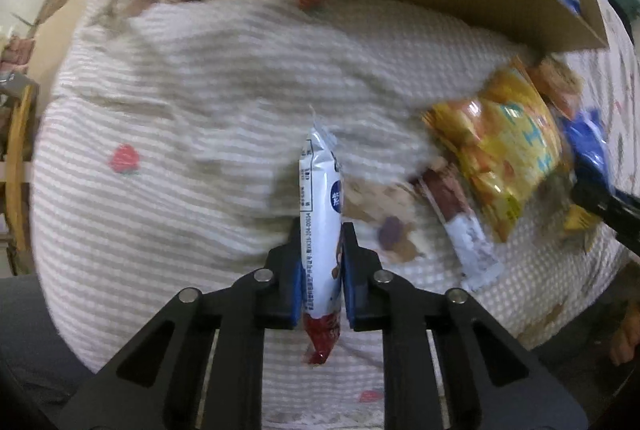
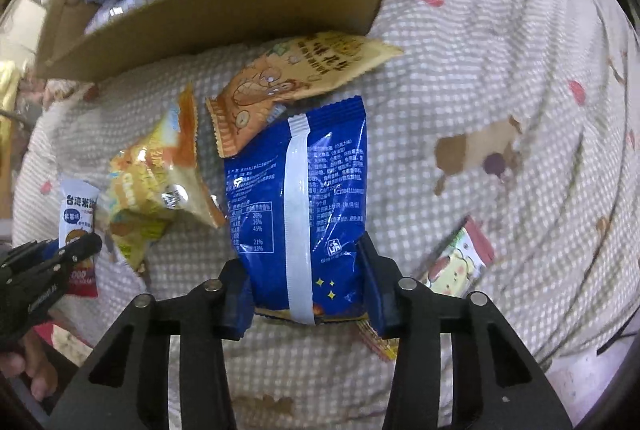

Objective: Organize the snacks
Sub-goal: 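Grasp the rice cracker pack with the left tool while the right tool grasps the blue bag, then carry the rice cracker pack and blue bag into the box and open both tools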

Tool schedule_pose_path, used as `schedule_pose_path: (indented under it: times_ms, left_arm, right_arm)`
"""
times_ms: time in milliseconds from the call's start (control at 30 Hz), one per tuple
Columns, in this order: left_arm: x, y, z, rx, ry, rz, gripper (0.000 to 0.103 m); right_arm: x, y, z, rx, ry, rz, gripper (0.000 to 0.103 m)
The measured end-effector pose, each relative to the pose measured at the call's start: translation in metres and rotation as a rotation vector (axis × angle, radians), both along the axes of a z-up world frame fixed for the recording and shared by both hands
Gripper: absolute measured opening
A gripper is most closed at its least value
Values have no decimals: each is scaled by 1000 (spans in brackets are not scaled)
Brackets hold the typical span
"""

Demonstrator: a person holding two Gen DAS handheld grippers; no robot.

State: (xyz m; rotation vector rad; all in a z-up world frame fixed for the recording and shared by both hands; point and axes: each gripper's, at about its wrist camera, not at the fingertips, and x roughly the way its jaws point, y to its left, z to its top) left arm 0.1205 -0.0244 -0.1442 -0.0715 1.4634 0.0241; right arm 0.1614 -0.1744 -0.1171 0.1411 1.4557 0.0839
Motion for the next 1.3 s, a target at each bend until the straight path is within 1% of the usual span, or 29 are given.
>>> schedule_pose_path:
  times_ms: [67,167,200,267,300,400,433,500,533,600,633,667,700,767,967,1033,1100,1300]
  left_arm:
    - [1,7,8,0,-20,29,13]
    - [1,15,21,-65,-65,45,12]
    - [0,16,26,-69,-82,37,12]
    - [-3,12,43,-84,-147,6,12]
    - [-5,10,51,-98,-175,-8,12]
    - [-9,7,68,-118,-238,-37,12]
    - [-11,5,74,-117,-260,-48,12]
    - [-13,2,83,-126,-280,-56,12]
    - [-11,7,83,-134,-285,-58,12]
    - [-13,5,95,-149,-299,-53,12]
    - [-10,7,100,-150,-309,-54,12]
    - [-4,17,96,-151,-319,-55,12]
    - [-4,18,102,-153,-332,-57,12]
    - [-3,19,107,-155,-351,-62,12]
    - [6,17,132,-155,-412,-104,12]
    - [12,15,142,-143,-439,-124,12]
    - [17,12,149,-121,-457,-143,12]
    - [36,7,164,-112,-480,-170,12]
  right_arm:
    - [-5,-9,12,41,-31,-23,45]
    - [-15,-19,30,91,-89,-46,44]
    - [-19,-23,38,103,-115,-56,43]
    - [-26,-33,51,139,-164,-74,43]
    - [-29,-37,60,174,-199,-86,43]
    - [-36,-43,82,223,-295,-88,43]
    - [-31,-41,88,233,-313,-89,43]
    - [-34,-40,94,264,-353,-89,43]
    - [-34,-40,95,271,-362,-88,43]
    - [-38,-46,99,289,-385,-85,43]
    - [-38,-47,100,298,-397,-82,43]
    - [-39,-47,103,307,-412,-79,43]
    - [-39,-47,106,314,-430,-75,43]
    - [-40,-34,106,326,-460,-67,43]
    - [-42,-29,124,356,-568,-56,43]
    - [-42,-29,130,324,-598,-58,43]
    - [-40,-29,133,299,-612,-66,43]
    - [-25,-31,137,294,-603,-90,43]
